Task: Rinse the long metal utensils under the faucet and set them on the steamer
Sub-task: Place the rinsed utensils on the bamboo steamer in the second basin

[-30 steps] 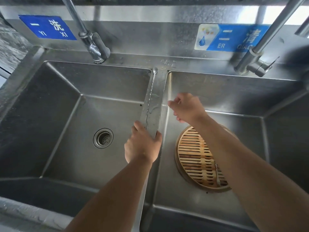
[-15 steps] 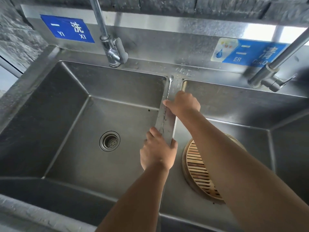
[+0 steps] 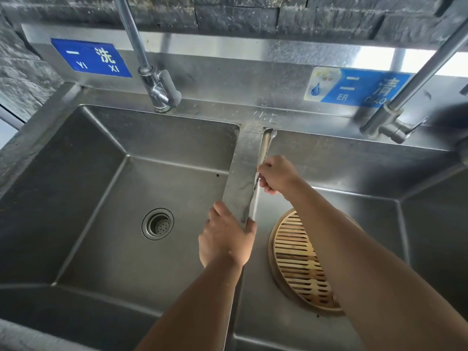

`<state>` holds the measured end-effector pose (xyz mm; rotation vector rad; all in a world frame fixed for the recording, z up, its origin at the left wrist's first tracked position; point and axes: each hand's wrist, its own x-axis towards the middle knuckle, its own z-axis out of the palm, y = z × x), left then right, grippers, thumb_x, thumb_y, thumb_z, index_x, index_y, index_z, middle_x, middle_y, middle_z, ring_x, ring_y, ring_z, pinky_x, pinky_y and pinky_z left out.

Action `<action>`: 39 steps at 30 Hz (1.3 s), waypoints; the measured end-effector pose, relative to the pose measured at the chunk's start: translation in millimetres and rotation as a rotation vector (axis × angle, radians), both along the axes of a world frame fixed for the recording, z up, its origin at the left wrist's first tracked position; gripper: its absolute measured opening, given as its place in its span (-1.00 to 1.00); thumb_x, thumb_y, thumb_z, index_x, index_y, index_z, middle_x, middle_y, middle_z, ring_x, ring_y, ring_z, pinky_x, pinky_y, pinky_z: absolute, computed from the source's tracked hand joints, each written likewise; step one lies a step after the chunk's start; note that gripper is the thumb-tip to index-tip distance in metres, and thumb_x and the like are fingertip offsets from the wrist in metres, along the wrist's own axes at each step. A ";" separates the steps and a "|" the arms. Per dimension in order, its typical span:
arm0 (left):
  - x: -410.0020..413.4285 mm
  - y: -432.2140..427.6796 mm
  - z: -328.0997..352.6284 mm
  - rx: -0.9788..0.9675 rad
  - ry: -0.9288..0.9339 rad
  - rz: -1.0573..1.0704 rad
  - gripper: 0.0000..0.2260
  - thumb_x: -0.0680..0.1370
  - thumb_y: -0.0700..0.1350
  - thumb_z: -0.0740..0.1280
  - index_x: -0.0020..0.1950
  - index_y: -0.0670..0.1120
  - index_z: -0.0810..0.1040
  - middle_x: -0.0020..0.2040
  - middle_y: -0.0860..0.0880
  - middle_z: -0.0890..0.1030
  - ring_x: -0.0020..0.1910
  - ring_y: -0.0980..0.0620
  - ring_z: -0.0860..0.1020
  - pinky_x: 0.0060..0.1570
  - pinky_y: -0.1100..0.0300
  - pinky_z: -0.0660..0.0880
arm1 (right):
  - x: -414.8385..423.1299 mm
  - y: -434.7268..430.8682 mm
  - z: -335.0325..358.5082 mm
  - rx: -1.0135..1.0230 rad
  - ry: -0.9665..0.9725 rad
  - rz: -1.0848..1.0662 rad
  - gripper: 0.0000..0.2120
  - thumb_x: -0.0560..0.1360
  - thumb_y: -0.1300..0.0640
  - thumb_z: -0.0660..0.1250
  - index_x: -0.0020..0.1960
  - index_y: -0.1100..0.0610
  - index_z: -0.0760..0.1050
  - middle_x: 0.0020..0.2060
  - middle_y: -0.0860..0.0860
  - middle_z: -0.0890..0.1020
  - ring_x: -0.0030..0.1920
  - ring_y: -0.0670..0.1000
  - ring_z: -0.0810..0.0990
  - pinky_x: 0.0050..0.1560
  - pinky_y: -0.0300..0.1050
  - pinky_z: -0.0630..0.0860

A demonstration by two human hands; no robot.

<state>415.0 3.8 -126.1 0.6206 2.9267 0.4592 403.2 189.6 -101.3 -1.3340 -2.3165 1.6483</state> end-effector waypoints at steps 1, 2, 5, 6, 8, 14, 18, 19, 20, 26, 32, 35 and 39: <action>-0.1 -0.2 0.0 0.000 0.001 0.002 -0.49 0.38 0.30 0.21 0.07 -0.07 0.23 0.03 -0.06 0.53 -0.08 -0.19 0.61 -0.29 0.07 0.32 | 5.3 1.2 -2.1 0.026 0.001 -0.013 -0.76 0.51 0.27 0.17 -0.32 0.21 0.45 -0.52 0.09 0.56 -0.68 -0.04 0.43 -0.63 -0.30 0.35; -0.2 -0.7 -0.3 0.000 0.000 0.005 -0.49 0.38 0.30 0.22 0.07 -0.07 0.24 0.03 -0.06 0.53 -0.08 -0.19 0.61 -0.28 0.07 0.32 | 11.3 3.3 -4.8 0.046 0.002 -0.035 -0.78 0.48 0.26 0.18 -0.32 0.21 0.47 -0.53 0.07 0.57 -0.67 -0.05 0.44 -0.63 -0.30 0.35; 0.1 -0.3 -0.8 -0.004 -0.003 0.013 -0.50 0.38 0.29 0.22 0.06 -0.06 0.23 0.03 -0.06 0.54 -0.08 -0.20 0.62 -0.28 0.07 0.32 | 30.4 12.1 -13.9 0.062 0.024 -0.104 -0.80 0.46 0.23 0.20 -0.30 0.21 0.49 -0.52 0.06 0.59 -0.65 -0.06 0.47 -0.62 -0.29 0.37; 0.1 0.1 -0.7 -0.007 0.000 0.014 -0.51 0.38 0.30 0.21 0.05 -0.05 0.23 0.02 -0.05 0.54 -0.09 -0.20 0.62 -0.29 0.07 0.32 | 36.7 16.4 -16.7 0.062 0.032 -0.127 -0.80 0.46 0.22 0.21 -0.31 0.21 0.50 -0.53 0.05 0.59 -0.64 -0.05 0.47 -0.62 -0.27 0.39; 0.0 0.5 -0.8 -0.005 0.005 0.018 -0.52 0.40 0.30 0.20 0.04 -0.05 0.23 0.01 -0.05 0.54 -0.11 -0.20 0.62 -0.30 0.08 0.32 | 49.3 27.5 -23.0 0.084 0.026 -0.159 -0.78 0.48 0.22 0.20 -0.31 0.21 0.51 -0.52 0.05 0.60 -0.63 -0.05 0.48 -0.60 -0.26 0.41; -0.1 -0.5 -2.0 -0.001 0.015 0.021 -0.55 0.39 0.30 0.19 -0.02 -0.02 0.19 -0.02 -0.06 0.55 -0.14 -0.24 0.61 -0.30 0.07 0.31 | 92.6 47.8 -50.8 0.241 -0.146 -0.010 -0.76 0.54 0.18 0.23 -0.27 0.16 0.54 -0.43 0.06 0.65 -0.54 -0.05 0.58 -0.46 -0.21 0.50; 0.1 -0.5 -0.8 -0.010 0.001 0.036 -0.56 0.42 0.28 0.23 0.00 -0.04 0.22 -0.01 -0.09 0.56 -0.12 -0.27 0.60 -0.27 0.06 0.33 | 122.8 40.6 -81.6 0.326 -0.321 0.151 -0.77 0.57 0.14 0.18 -0.17 0.17 0.54 -0.27 0.10 0.66 -0.28 0.08 0.64 -0.23 -0.04 0.62; 0.5 -0.4 -0.4 -0.010 -0.004 0.034 -0.56 0.42 0.28 0.24 0.00 -0.04 0.22 0.00 -0.10 0.56 -0.10 -0.27 0.60 -0.26 0.05 0.35 | 130.3 37.1 -88.5 0.354 -0.372 0.194 -0.78 0.57 0.12 0.17 -0.11 0.18 0.54 -0.22 0.11 0.64 -0.23 0.12 0.62 -0.18 0.01 0.62; 0.5 -0.2 0.9 -0.015 -0.010 0.036 -0.56 0.43 0.28 0.24 0.00 -0.04 0.22 0.02 -0.11 0.57 -0.09 -0.28 0.60 -0.24 0.03 0.36 | 136.4 33.3 -94.3 0.386 -0.412 0.239 -0.79 0.57 0.10 0.17 -0.07 0.16 0.54 -0.18 0.13 0.63 -0.20 0.14 0.59 -0.15 0.04 0.59; 0.5 1.1 2.5 -0.034 -0.008 0.049 -0.57 0.43 0.28 0.24 -0.04 -0.01 0.18 0.03 -0.14 0.57 -0.09 -0.30 0.59 -0.21 -0.01 0.40 | 173.4 19.1 -130.0 0.379 -0.488 0.318 -0.76 0.59 0.11 0.15 0.01 0.17 0.56 -0.11 0.15 0.64 -0.14 0.15 0.58 -0.10 0.08 0.58; 0.8 2.4 3.1 -0.040 -0.011 0.079 -0.57 0.42 0.29 0.26 -0.05 0.00 0.19 -0.03 -0.11 0.57 -0.12 -0.26 0.57 -0.23 0.02 0.39 | 191.3 4.7 -152.3 0.350 -0.540 0.404 -0.86 0.59 0.21 0.29 0.08 0.16 0.60 -0.10 0.08 0.64 -0.13 0.04 0.67 -0.06 -0.01 0.68; 0.9 2.4 2.8 -0.033 -0.006 0.081 -0.57 0.42 0.29 0.27 -0.04 -0.01 0.21 -0.03 -0.11 0.57 -0.11 -0.26 0.57 -0.21 0.02 0.41 | 191.0 2.2 -161.7 0.349 -0.549 0.362 -0.86 0.61 0.18 0.25 0.08 0.15 0.57 -0.15 0.06 0.64 -0.17 0.04 0.66 -0.09 0.01 0.69; 0.1 2.1 2.9 -0.041 -0.005 0.079 -0.56 0.42 0.30 0.27 -0.02 -0.01 0.22 -0.04 -0.11 0.57 -0.10 -0.25 0.56 -0.21 0.02 0.42 | 188.6 0.8 -167.5 0.349 -0.547 0.299 -0.82 0.64 0.15 0.18 0.09 0.12 0.56 -0.15 0.07 0.65 -0.17 0.06 0.66 -0.08 0.05 0.68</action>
